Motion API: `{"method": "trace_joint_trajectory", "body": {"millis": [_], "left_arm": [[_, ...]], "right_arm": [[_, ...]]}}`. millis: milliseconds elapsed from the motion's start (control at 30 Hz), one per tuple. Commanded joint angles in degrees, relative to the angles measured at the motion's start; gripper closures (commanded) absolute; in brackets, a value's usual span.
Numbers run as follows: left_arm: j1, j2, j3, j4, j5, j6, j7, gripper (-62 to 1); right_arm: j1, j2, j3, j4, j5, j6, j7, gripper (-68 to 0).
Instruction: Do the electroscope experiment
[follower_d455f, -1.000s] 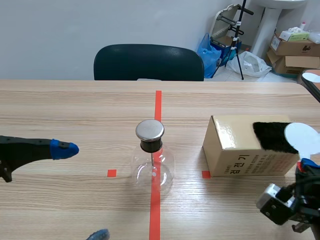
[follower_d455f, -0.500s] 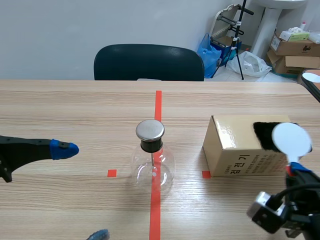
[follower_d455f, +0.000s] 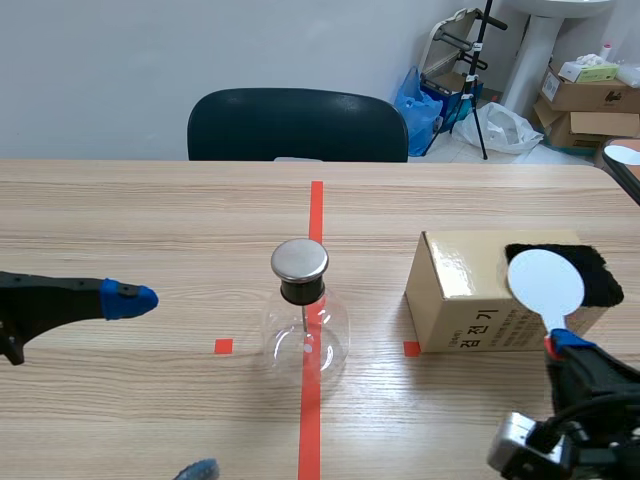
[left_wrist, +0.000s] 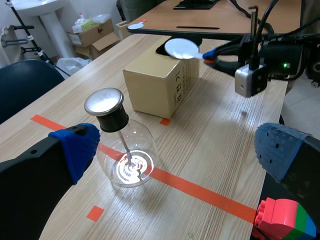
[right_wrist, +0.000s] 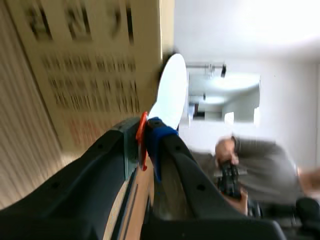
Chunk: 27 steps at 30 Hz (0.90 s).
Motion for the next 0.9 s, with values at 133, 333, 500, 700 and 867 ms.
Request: {"method": "trace_joint_trajectory", "body": {"millis": [133,333,500,700,867], "left_arm": [[0.5,0.1,0.4,0.3,-0.6,-0.1,-0.6,-62.3],[0.5,0.1,0.5,0.3,-0.6,-0.1,-0.6,-62.3],[0.5,0.1,0.5,0.3,-0.6,-0.1,-0.6,-62.3],[0.4,0.1,0.5,0.3,-0.6,-0.1,-0.5,-62.3],[0.4,0.1,0.5,0.3,-0.6,-0.1,-0.6,-62.3]], "right_arm": [[-0.2,0.1,0.0,1.3,0.4,-1.9,-9.0,-1.1],[-0.2,0.1,-0.5,1.3,0.5,-2.8,-9.5,-1.1],[-0.3,0.1,-0.2,1.3,0.2,-1.0,-7.3,-1.1],[-0.3,0.1,-0.2,1.3,0.2,-1.9,-4.3,-1.0],[-0.3,-0.2,-0.2,1.3,0.2,-1.9,-4.7,-1.1]]}}
